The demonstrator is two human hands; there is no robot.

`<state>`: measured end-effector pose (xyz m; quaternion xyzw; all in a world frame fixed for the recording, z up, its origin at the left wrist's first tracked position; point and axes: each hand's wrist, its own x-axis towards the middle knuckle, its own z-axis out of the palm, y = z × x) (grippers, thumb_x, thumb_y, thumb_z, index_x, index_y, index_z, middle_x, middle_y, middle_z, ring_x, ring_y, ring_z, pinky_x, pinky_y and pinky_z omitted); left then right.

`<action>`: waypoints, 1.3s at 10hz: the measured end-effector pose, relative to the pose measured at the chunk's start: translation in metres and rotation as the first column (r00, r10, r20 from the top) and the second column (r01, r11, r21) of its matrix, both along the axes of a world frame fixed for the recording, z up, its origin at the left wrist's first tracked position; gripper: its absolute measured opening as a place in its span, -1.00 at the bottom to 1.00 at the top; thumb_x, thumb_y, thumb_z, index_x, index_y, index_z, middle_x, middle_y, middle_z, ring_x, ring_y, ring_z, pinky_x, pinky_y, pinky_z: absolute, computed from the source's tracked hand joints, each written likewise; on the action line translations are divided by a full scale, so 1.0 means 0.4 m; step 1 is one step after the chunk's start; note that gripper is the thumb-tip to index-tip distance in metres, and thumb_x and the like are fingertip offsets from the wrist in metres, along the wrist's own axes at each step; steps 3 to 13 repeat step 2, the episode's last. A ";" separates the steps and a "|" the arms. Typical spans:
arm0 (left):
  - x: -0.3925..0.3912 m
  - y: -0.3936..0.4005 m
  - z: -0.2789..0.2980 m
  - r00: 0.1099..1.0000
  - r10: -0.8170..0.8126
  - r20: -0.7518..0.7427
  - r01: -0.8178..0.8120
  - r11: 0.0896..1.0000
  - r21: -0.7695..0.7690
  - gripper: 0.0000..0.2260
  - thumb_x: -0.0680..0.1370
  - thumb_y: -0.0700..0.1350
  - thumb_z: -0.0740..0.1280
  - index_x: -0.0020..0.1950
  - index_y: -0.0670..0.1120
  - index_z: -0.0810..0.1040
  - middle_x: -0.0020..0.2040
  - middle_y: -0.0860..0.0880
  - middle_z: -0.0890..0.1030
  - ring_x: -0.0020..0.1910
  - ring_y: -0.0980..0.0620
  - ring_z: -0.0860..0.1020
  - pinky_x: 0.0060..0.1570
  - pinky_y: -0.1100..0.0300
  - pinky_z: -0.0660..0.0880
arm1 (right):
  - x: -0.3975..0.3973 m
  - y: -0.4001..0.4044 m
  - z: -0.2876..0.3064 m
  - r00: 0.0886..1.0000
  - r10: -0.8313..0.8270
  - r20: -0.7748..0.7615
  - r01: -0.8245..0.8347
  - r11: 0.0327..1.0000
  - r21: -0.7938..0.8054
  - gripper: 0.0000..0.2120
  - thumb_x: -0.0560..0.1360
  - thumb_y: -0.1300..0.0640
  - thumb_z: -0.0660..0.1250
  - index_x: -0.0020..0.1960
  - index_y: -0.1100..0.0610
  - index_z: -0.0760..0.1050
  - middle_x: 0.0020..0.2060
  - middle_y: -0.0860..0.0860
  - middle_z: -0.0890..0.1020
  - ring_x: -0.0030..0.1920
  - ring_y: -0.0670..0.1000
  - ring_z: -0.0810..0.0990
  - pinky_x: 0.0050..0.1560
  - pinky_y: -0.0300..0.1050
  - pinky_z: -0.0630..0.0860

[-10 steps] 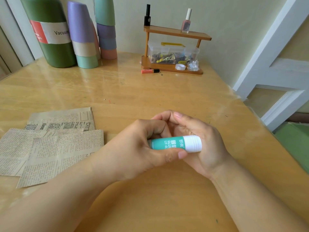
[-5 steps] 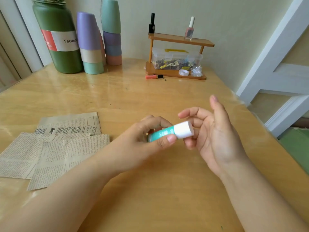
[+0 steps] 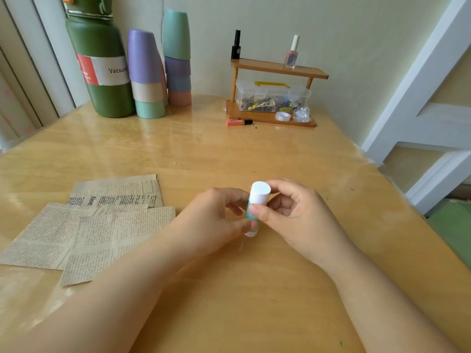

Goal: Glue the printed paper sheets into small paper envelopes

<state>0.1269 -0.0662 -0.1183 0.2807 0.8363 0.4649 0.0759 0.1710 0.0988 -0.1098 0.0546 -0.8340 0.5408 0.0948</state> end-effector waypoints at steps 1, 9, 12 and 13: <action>0.000 -0.001 -0.005 0.999 0.003 -0.044 -0.006 0.997 -0.073 -0.86 0.43 0.01 0.44 -0.09 0.22 0.55 -0.13 0.24 0.61 -0.10 0.33 0.49 -0.16 0.41 0.35 | 0.003 -0.004 0.000 1.000 -0.007 0.024 0.005 0.998 0.064 -0.82 0.39 0.13 0.48 -0.05 -0.03 0.57 -0.27 -0.07 0.65 -0.30 -0.05 0.55 -0.18 -0.08 0.51; 0.001 -0.005 0.004 0.999 0.001 -0.042 -0.005 0.995 -0.100 -0.74 0.42 0.03 0.43 0.06 0.24 0.49 -0.01 0.25 0.56 -0.11 0.35 0.47 -0.22 0.40 0.31 | 0.008 0.001 0.009 0.999 -0.002 0.041 -0.004 0.988 0.157 -0.78 0.36 0.11 0.50 -0.03 -0.05 0.55 -0.29 -0.17 0.61 -0.36 -0.19 0.47 -0.28 -0.30 0.41; 0.001 -0.005 0.004 0.999 0.001 -0.042 -0.005 0.995 -0.100 -0.74 0.42 0.03 0.43 0.06 0.24 0.49 -0.01 0.25 0.56 -0.11 0.35 0.47 -0.22 0.40 0.31 | 0.008 0.001 0.009 0.999 -0.002 0.041 -0.004 0.988 0.157 -0.78 0.36 0.11 0.50 -0.03 -0.05 0.55 -0.29 -0.17 0.61 -0.36 -0.19 0.47 -0.28 -0.30 0.41; 0.001 -0.005 0.004 0.999 0.001 -0.042 -0.005 0.995 -0.100 -0.74 0.42 0.03 0.43 0.06 0.24 0.49 -0.01 0.25 0.56 -0.11 0.35 0.47 -0.22 0.40 0.31 | 0.008 0.001 0.009 0.999 -0.002 0.041 -0.004 0.988 0.157 -0.78 0.36 0.11 0.50 -0.03 -0.05 0.55 -0.29 -0.17 0.61 -0.36 -0.19 0.47 -0.28 -0.30 0.41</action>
